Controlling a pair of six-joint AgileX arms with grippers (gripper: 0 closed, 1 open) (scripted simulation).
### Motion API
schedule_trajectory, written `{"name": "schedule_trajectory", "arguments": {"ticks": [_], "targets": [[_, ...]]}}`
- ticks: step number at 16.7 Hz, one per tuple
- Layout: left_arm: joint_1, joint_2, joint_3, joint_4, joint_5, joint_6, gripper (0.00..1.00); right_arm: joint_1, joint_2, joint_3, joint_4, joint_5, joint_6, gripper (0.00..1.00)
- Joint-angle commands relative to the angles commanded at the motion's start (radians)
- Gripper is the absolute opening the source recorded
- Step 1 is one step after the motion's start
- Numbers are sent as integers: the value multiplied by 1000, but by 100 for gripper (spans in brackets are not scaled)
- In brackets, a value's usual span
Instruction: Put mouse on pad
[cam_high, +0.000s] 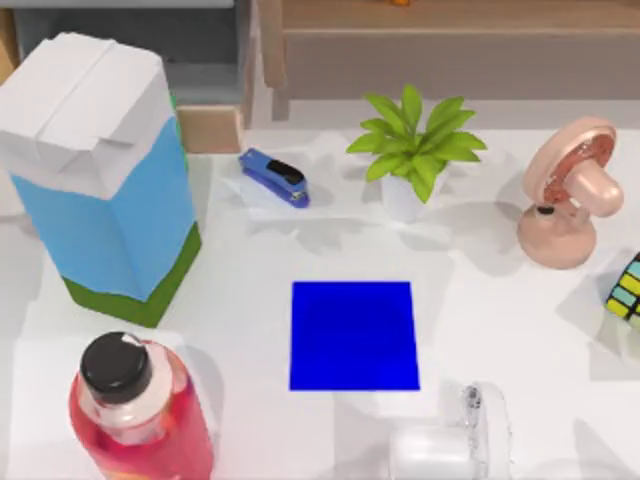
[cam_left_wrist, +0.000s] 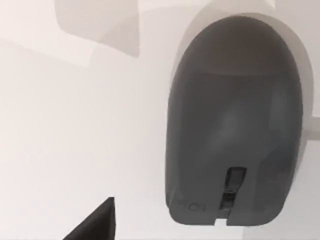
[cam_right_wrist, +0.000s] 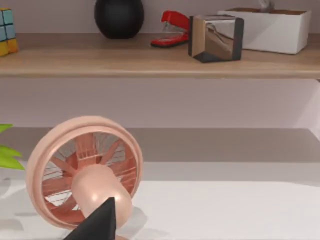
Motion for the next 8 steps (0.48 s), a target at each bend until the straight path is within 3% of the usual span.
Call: {"name": "schedule_trajectory", "arguments": {"ticks": [8], "targets": [[2, 53, -245, 303, 0, 2, 100, 0, 0, 0, 0, 0, 0, 100]]}}
